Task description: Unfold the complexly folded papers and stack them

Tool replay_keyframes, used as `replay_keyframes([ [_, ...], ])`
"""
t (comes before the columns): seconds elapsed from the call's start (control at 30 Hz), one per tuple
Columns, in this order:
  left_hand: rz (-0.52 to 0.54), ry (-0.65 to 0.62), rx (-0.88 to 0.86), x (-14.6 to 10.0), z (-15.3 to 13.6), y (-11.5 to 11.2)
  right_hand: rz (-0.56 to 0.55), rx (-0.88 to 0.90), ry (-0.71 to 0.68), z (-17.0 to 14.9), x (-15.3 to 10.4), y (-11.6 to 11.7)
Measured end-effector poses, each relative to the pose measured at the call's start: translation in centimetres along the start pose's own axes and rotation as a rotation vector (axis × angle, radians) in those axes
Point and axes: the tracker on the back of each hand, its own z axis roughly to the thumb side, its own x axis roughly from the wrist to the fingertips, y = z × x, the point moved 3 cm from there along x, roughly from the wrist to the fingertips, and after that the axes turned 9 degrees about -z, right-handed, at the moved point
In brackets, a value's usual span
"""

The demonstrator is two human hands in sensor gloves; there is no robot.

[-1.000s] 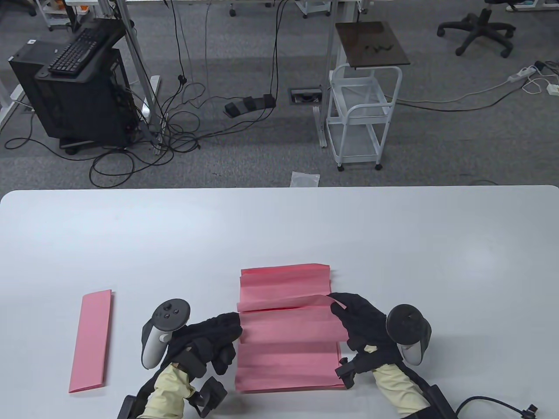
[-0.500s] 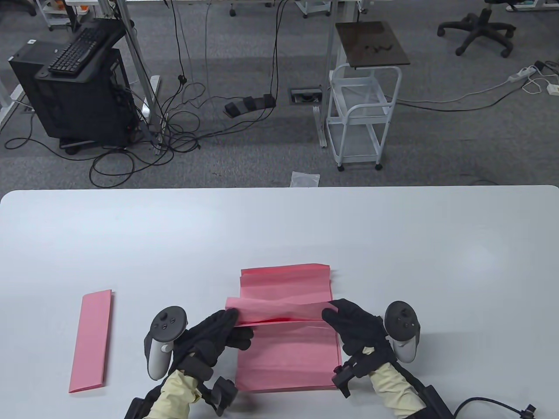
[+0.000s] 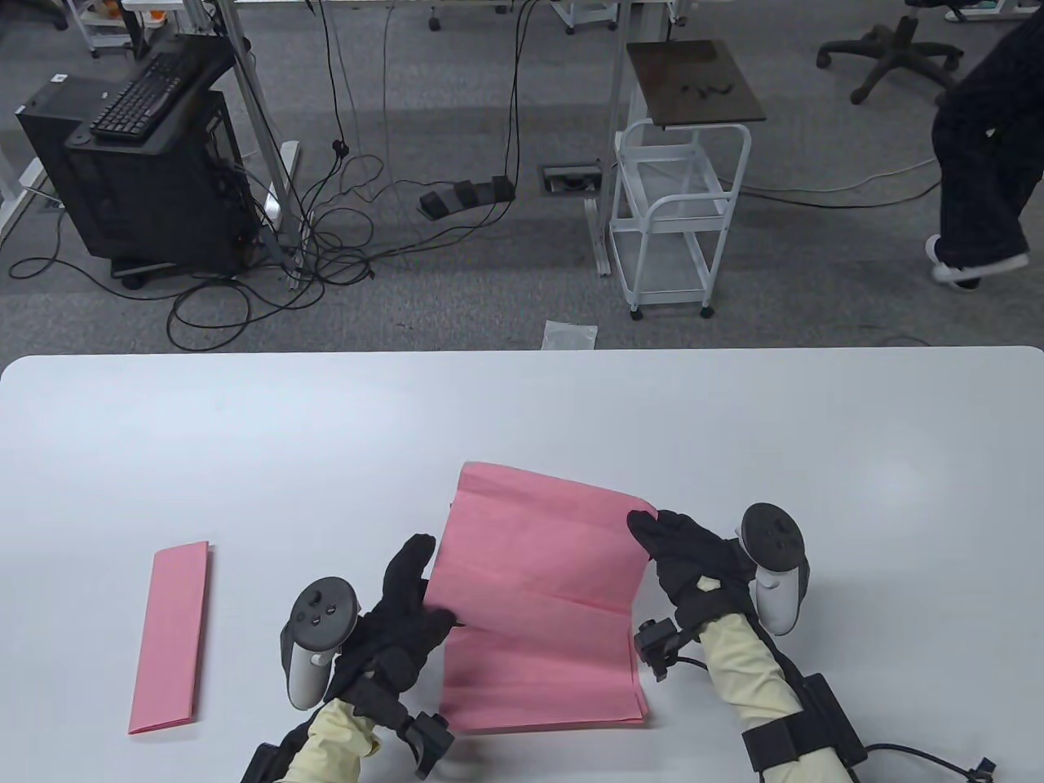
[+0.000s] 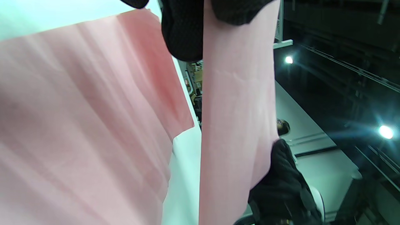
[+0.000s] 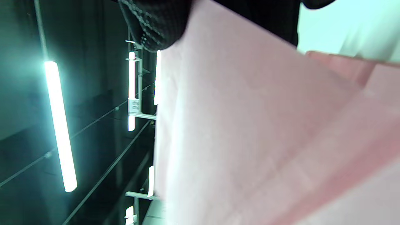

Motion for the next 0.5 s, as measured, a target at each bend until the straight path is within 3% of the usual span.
replay_keyframes([
  [0.23,-0.033,-0.060,0.099,0.1,0.4,0.2,0.045,-0.049,0.013,-0.2,1.2,0.2],
  [0.5,-0.039,-0.087,-0.001,-0.1,0.1,0.6,0.082,-0.016,0.057,-1.1,1.8,1.1],
])
